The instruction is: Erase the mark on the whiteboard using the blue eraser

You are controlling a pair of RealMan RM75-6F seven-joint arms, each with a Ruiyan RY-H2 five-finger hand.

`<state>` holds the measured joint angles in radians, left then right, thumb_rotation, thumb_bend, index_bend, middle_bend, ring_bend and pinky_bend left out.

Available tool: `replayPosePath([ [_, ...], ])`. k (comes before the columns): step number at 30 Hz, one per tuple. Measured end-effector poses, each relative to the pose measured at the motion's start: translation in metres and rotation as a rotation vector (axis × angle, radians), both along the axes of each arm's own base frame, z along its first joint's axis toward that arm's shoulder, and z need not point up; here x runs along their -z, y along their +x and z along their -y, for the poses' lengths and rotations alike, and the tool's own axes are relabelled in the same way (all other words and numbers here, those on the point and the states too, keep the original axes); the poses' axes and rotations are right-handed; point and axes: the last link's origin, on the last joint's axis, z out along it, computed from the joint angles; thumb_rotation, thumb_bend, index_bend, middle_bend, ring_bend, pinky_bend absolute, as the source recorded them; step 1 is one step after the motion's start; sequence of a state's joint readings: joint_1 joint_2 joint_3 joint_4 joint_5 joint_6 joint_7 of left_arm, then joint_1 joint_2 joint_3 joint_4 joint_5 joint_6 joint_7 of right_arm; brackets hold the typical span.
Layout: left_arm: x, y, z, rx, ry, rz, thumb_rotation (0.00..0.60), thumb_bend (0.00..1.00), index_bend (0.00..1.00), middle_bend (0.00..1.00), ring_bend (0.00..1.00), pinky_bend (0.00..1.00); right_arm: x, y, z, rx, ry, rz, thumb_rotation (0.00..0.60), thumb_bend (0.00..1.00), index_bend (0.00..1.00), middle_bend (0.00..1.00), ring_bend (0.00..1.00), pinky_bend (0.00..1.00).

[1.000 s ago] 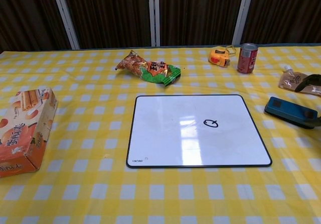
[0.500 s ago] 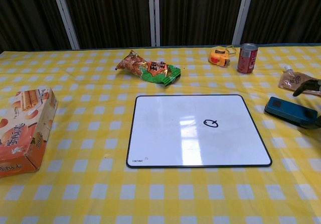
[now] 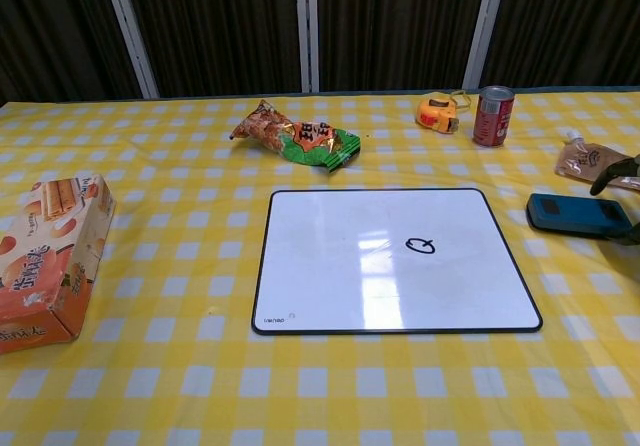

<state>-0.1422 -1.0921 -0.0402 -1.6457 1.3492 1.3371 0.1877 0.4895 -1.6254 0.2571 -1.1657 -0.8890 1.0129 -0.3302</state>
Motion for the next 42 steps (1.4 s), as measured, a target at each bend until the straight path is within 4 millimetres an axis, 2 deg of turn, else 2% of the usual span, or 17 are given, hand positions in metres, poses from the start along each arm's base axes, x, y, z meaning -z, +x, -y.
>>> replayPosePath([
  [6,0.0,0.0,0.0,0.0,-0.003,0.002,0.6,0.15,0.0,0.0,0.0,0.0,0.002,-0.002,0.0,0.007,0.007,-0.001,0.6,0.24,0.32,0.14,0.0,0.0],
  [8,0.0,0.0,0.0,0.003,-0.002,0.004,0.6,0.15,0.0,0.0,0.0,0.0,0.003,-0.003,0.0,0.007,0.009,-0.001,0.6,0.26,0.35,0.17,0.01,0.01],
  [9,0.0,0.001,0.0,0.004,-0.002,0.005,0.6,0.15,0.0,0.0,0.0,0.0,0.003,-0.003,0.0,0.006,0.009,-0.003,0.6,0.28,0.4,0.22,0.05,0.04],
  [11,0.001,0.001,0.0,0.006,-0.003,0.005,0.6,0.15,0.0,0.0,0.0,0.0,0.003,-0.003,0.001,0.002,0.006,-0.005,0.6,0.31,0.53,0.36,0.21,0.19],
  [12,0.001,0.001,0.0,0.006,-0.003,0.005,0.6,0.15,0.0,0.0,0.0,0.0,0.003,-0.002,0.001,-0.002,-0.001,-0.006,0.6,0.34,0.62,0.47,0.34,0.33],
  [13,0.001,0.001,0.0,0.006,-0.003,0.006,0.6,0.15,0.0,0.0,0.0,0.0,0.002,-0.002,0.001,-0.007,-0.007,-0.006,0.6,0.35,0.69,0.54,0.43,0.43],
  [15,0.001,0.001,0.0,0.007,-0.002,0.01,0.6,0.15,0.0,0.0,0.0,0.0,0.002,0.0,0.001,-0.021,-0.022,0.005,0.6,0.38,0.78,0.63,0.54,0.57],
  [17,0.001,0.001,-0.001,0.008,0.001,0.014,0.6,0.15,0.0,0.0,0.0,0.0,0.002,0.003,0.002,-0.037,-0.037,0.023,0.6,0.38,0.82,0.69,0.6,0.64],
  [22,0.001,0.001,-0.001,0.011,0.003,0.018,0.6,0.16,0.0,0.0,0.0,0.0,-0.002,0.015,0.002,-0.121,-0.083,0.072,0.6,0.38,0.84,0.71,0.63,0.67],
  [26,0.001,0.002,-0.001,0.015,0.005,0.02,0.6,0.17,0.0,0.0,0.0,0.0,-0.006,0.034,0.001,-0.201,-0.104,0.094,0.6,0.38,0.84,0.71,0.64,0.68],
  [32,0.0,0.003,-0.001,0.018,0.006,0.024,0.6,0.18,0.0,0.0,0.0,0.0,0.005,0.087,-0.011,-0.339,-0.054,0.099,0.6,0.38,0.85,0.71,0.64,0.68],
  [35,-0.001,0.003,-0.001,0.019,0.008,0.027,0.6,0.18,0.0,0.0,0.0,0.0,0.015,0.108,-0.017,-0.391,-0.018,0.061,0.6,0.38,0.85,0.71,0.64,0.68],
  [42,-0.003,0.002,-0.001,0.015,0.006,0.042,0.6,0.18,0.0,0.0,0.0,0.0,0.068,0.154,-0.039,-0.469,0.1,0.046,0.6,0.38,0.85,0.71,0.64,0.68],
])
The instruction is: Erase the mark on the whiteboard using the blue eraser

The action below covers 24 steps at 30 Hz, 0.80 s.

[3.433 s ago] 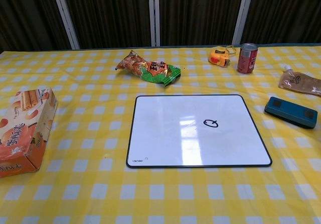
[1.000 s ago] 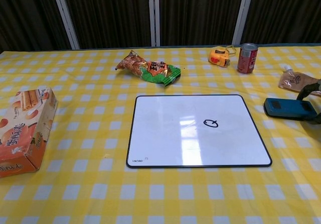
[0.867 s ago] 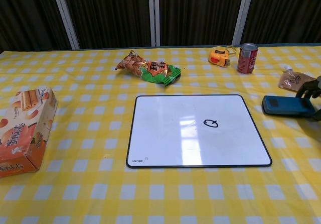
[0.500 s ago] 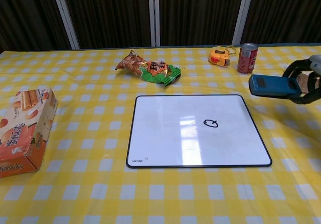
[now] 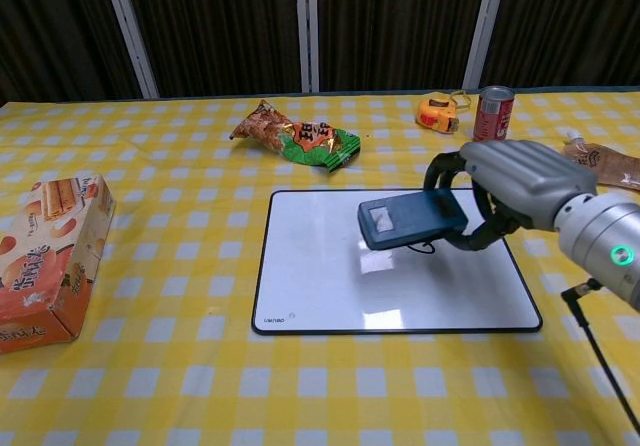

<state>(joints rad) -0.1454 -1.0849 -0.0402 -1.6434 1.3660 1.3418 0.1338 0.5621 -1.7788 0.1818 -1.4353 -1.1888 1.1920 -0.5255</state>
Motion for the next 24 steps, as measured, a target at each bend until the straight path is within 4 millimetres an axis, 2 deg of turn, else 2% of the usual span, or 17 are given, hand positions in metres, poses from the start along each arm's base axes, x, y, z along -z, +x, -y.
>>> replayPosePath([
  [4,-0.001,-0.001,0.0,-0.004,-0.002,0.008,0.6,0.18,0.0,0.0,0.0,0.0,0.023,0.013,-0.007,-0.015,0.043,-0.025,0.6,0.38,0.85,0.72,0.64,0.68],
  [9,-0.002,-0.002,-0.001,-0.006,-0.004,0.014,0.6,0.18,0.0,0.0,0.0,0.0,0.04,0.018,-0.009,-0.012,0.069,-0.045,0.6,0.37,0.85,0.72,0.64,0.68],
  [17,-0.002,-0.002,-0.001,-0.006,-0.006,0.014,0.6,0.18,0.0,0.0,0.0,0.0,0.043,0.014,-0.004,-0.013,0.051,-0.076,0.6,0.37,0.86,0.72,0.64,0.68],
  [24,-0.001,-0.001,-0.001,-0.003,-0.007,0.01,0.6,0.18,0.0,0.0,0.0,0.0,0.037,0.002,0.004,-0.028,-0.015,-0.163,0.6,0.37,0.86,0.72,0.64,0.68],
])
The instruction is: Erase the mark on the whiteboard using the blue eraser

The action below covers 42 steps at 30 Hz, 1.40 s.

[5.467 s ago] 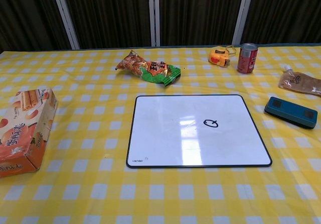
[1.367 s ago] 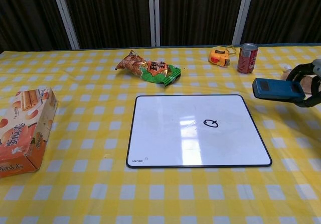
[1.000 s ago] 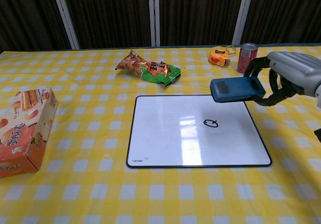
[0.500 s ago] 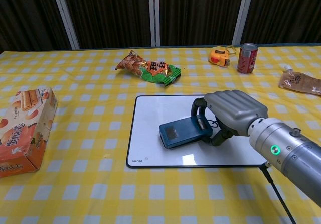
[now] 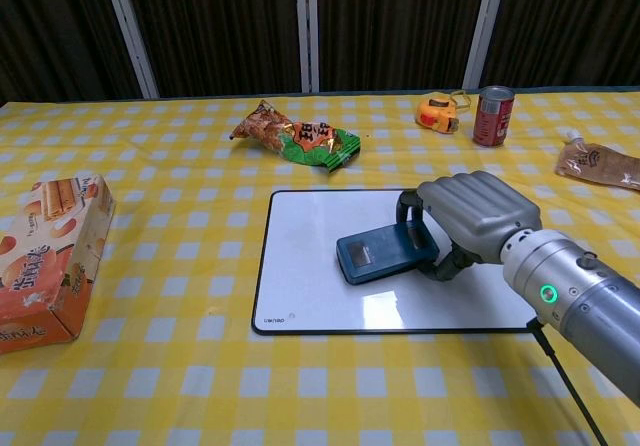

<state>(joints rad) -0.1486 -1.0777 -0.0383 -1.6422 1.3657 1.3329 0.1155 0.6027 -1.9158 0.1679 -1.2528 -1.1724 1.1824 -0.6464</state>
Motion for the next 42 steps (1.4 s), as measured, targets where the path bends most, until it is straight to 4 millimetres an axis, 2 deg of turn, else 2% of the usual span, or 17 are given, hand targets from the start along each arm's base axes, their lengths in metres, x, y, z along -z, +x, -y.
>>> replayPosePath([
  [16,0.001,0.003,0.002,0.007,-0.004,0.002,0.6,0.18,0.0,0.0,0.0,0.0,-0.017,-0.035,0.01,0.027,-0.082,-0.117,0.6,0.37,0.86,0.72,0.64,0.68],
  [24,0.001,0.004,0.002,0.01,-0.002,0.003,0.6,0.18,0.0,0.0,0.0,0.0,-0.034,-0.046,0.021,0.02,-0.15,-0.206,0.6,0.37,0.86,0.72,0.64,0.68],
  [32,0.002,0.005,0.002,0.016,-0.003,0.004,0.6,0.18,0.0,0.0,0.0,0.0,-0.036,-0.036,0.018,-0.027,-0.154,-0.244,0.6,0.37,0.86,0.72,0.64,0.68],
  [42,0.001,0.006,0.003,0.02,-0.006,0.009,0.6,0.18,0.0,0.0,0.0,0.0,-0.005,-0.016,-0.002,-0.036,-0.043,-0.14,0.6,0.36,0.86,0.72,0.64,0.68],
])
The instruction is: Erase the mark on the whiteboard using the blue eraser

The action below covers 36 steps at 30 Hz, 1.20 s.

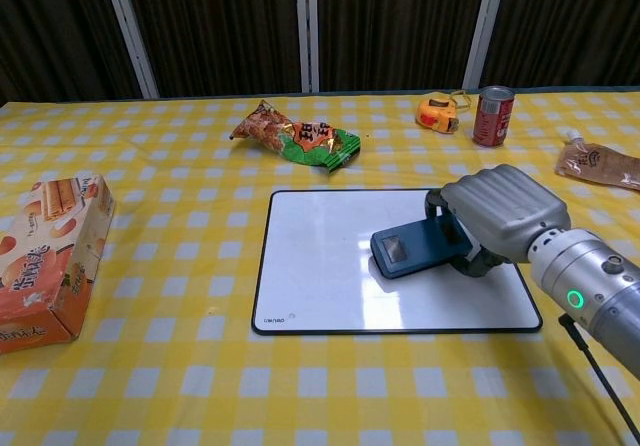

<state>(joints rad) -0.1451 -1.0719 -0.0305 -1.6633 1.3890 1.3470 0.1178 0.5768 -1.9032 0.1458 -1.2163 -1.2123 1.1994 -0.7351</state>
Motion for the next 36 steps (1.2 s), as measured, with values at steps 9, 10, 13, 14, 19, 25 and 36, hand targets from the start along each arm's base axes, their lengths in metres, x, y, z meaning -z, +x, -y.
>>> replayPosePath([
  [9,0.0,0.0,0.0,-0.003,0.002,0.003,0.6,0.18,0.0,0.0,0.0,0.0,0.021,0.014,-0.013,-0.022,0.066,0.067,0.6,0.36,0.86,0.72,0.64,0.68],
  [10,0.0,0.0,0.0,-0.003,0.002,0.003,0.6,0.18,0.0,0.0,0.0,0.0,0.023,0.015,-0.013,-0.025,0.069,0.07,0.6,0.36,0.86,0.72,0.64,0.68],
  [13,0.0,-0.001,-0.001,-0.005,0.001,0.003,0.6,0.18,0.0,0.0,0.0,0.0,0.027,0.016,-0.013,-0.031,0.074,0.074,0.6,0.36,0.86,0.72,0.64,0.68],
  [14,0.0,-0.001,-0.001,-0.007,0.001,0.003,0.6,0.18,0.0,0.0,0.0,0.0,0.028,0.016,-0.012,-0.031,0.074,0.073,0.6,0.36,0.86,0.72,0.64,0.68],
  [19,0.0,-0.003,-0.002,-0.015,0.001,0.003,0.6,0.18,0.0,0.0,0.0,0.0,0.032,0.014,-0.008,-0.035,0.07,0.063,0.6,0.35,0.86,0.72,0.64,0.68],
  [25,0.0,-0.004,-0.004,-0.019,-0.001,0.002,0.6,0.18,0.0,0.0,0.0,0.0,0.035,0.011,-0.003,-0.036,0.061,0.045,0.6,0.35,0.86,0.72,0.64,0.68],
  [36,0.001,-0.004,-0.003,-0.018,0.0,-0.001,0.6,0.18,0.0,0.0,0.0,0.0,0.022,-0.002,0.012,-0.018,-0.006,0.022,0.6,0.35,0.86,0.72,0.64,0.68],
])
